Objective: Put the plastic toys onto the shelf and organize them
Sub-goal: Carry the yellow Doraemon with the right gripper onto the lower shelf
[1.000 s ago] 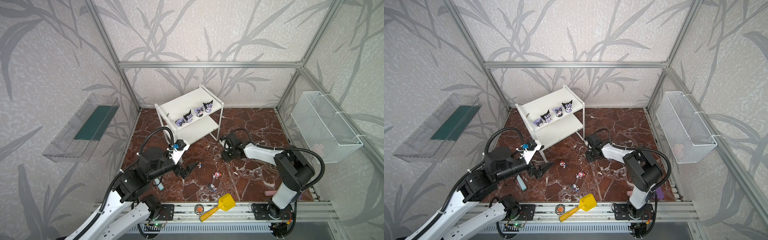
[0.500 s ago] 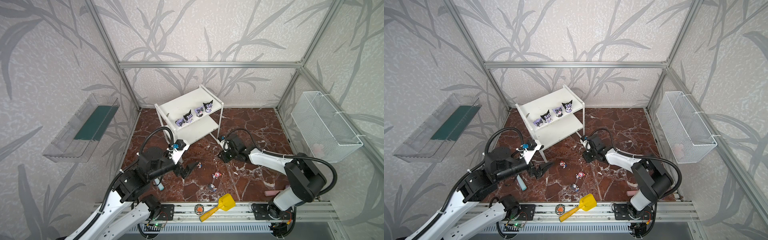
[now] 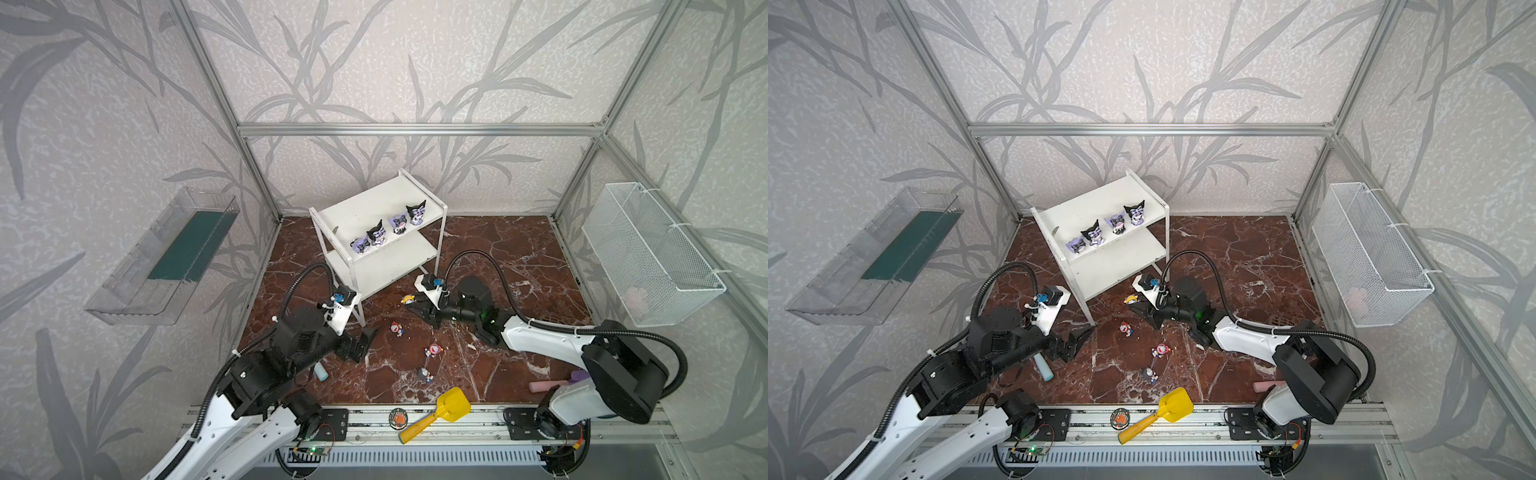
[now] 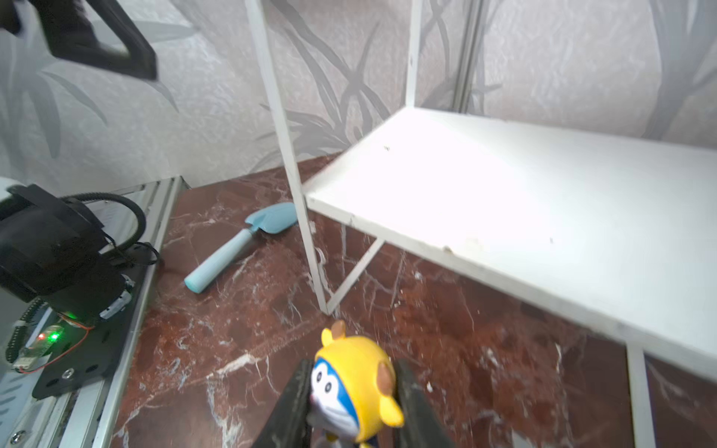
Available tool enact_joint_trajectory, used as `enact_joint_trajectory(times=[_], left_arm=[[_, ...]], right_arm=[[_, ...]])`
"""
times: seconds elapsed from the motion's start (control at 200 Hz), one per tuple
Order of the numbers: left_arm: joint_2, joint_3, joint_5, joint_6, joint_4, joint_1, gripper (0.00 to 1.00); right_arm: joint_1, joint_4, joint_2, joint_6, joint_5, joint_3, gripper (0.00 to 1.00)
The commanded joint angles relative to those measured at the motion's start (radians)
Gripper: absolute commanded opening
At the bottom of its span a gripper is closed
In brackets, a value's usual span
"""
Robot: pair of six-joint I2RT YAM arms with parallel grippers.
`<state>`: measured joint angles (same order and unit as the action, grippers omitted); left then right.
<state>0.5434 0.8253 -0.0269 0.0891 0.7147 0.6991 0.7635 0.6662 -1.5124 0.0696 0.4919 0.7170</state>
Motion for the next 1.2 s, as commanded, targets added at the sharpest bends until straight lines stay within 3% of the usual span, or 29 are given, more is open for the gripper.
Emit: enact_joint_trajectory(times=[0.0,0.21,0.425,0.685,0.895,1.195], left_arm=[[-0.017,-0.013,0.086,0.026,0.034,-0.004,0.99],[-0.015,-0.020,0.137,0.022,0.030,-0.004,0.99],[-0.022,-0.015,0.235,0.020,0.044,-0.004,0.99],[-0.030,-0.020,0.247,0.021,0.040,-0.003,0.99],[-0.052,-0.035,0.344,0.017,0.027,-0.003,0.99],[-0.074,-0.039,0.350,0.012,0.024,-0.004,0.99]], right_arm=[[0.019,0.163,-0.057,0.034,0.070,0.077,0.22],[0.037,0.312,-0.210,0.002,0.067,0.168,0.21],[0.051,0.334,-0.324,-0.028,0.078,0.253,0.20],[0.057,0.318,-0.379,-0.037,0.076,0.319,0.20],[0.057,0.306,-0.409,-0.035,0.063,0.356,0.20],[0.057,0.288,-0.440,-0.029,0.061,0.381,0.21]])
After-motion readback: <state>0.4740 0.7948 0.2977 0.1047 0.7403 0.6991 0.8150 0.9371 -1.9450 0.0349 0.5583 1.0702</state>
